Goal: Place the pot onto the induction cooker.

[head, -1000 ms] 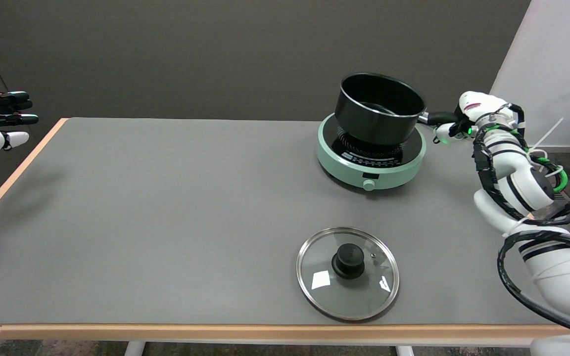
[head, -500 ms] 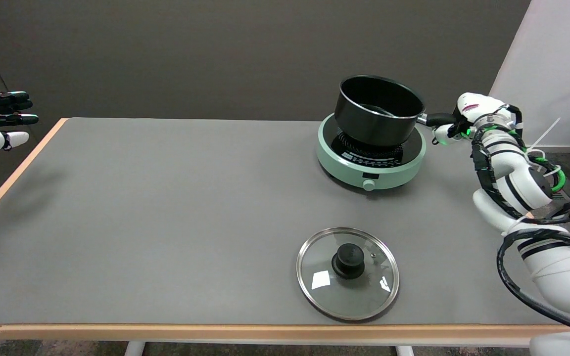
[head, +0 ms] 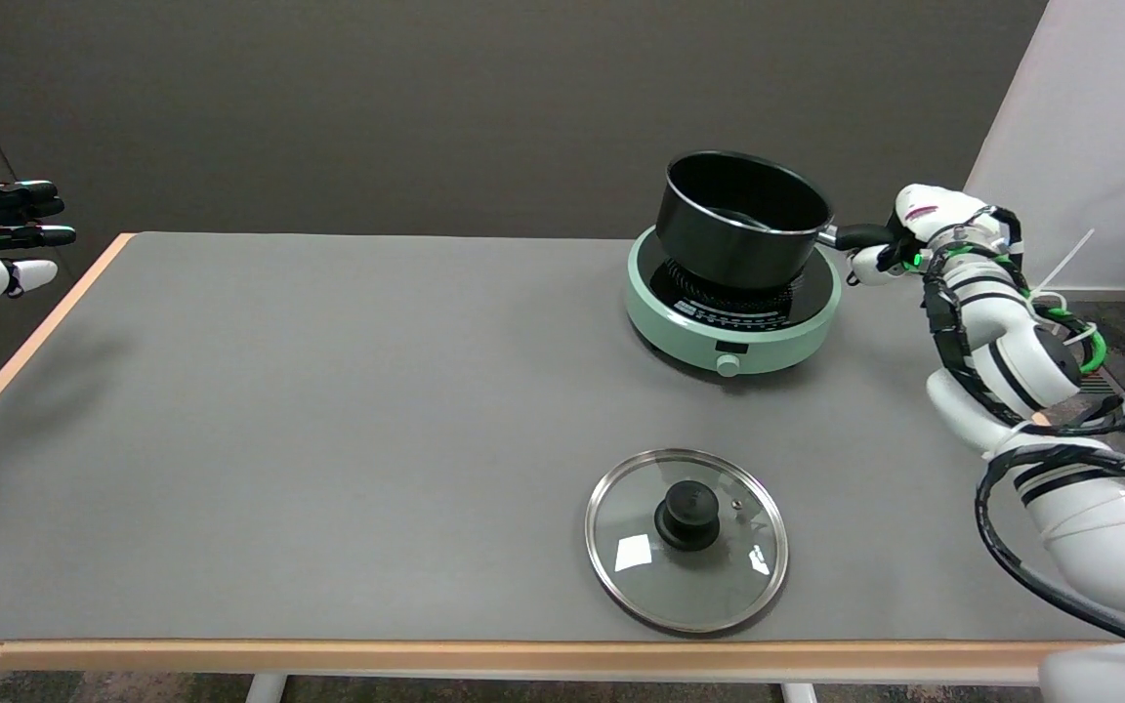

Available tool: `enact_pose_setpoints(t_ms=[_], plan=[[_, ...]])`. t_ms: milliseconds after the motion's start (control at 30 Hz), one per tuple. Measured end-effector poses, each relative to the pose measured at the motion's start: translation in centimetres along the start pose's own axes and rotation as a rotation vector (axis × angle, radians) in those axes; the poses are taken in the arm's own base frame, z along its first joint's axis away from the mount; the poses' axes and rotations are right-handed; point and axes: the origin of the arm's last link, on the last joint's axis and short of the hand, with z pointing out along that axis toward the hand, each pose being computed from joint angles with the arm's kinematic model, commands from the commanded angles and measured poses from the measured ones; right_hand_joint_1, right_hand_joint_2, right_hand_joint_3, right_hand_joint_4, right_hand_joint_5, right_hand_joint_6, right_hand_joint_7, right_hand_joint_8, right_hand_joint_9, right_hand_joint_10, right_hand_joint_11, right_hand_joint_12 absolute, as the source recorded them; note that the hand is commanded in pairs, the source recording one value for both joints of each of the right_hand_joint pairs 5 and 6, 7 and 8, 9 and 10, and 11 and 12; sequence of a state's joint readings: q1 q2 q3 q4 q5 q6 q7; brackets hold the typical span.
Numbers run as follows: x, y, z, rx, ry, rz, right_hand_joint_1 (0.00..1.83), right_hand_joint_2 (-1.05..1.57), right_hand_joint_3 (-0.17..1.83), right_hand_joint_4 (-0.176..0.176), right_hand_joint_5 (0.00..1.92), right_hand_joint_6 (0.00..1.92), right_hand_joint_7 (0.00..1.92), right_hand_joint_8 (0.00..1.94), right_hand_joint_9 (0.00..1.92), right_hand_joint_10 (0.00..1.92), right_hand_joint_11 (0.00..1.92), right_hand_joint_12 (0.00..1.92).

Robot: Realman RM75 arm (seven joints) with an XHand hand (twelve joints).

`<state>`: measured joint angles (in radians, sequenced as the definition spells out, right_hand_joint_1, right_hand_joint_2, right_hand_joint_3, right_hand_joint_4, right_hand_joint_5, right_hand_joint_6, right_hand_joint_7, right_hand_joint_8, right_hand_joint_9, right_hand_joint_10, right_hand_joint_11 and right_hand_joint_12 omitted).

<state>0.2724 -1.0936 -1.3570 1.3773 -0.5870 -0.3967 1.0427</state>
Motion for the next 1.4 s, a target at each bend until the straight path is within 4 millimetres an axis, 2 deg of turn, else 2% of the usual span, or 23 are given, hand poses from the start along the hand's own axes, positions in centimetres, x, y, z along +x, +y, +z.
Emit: enact_pose_setpoints(t_ms=[1400], plan=[[-0.59,0.11,0.30,-0.008,-0.017,0.003,0.88,1.49,0.50,-0.022,1.92,1.92,1.92,1.92,1.92,1.92,1.92,1.92]])
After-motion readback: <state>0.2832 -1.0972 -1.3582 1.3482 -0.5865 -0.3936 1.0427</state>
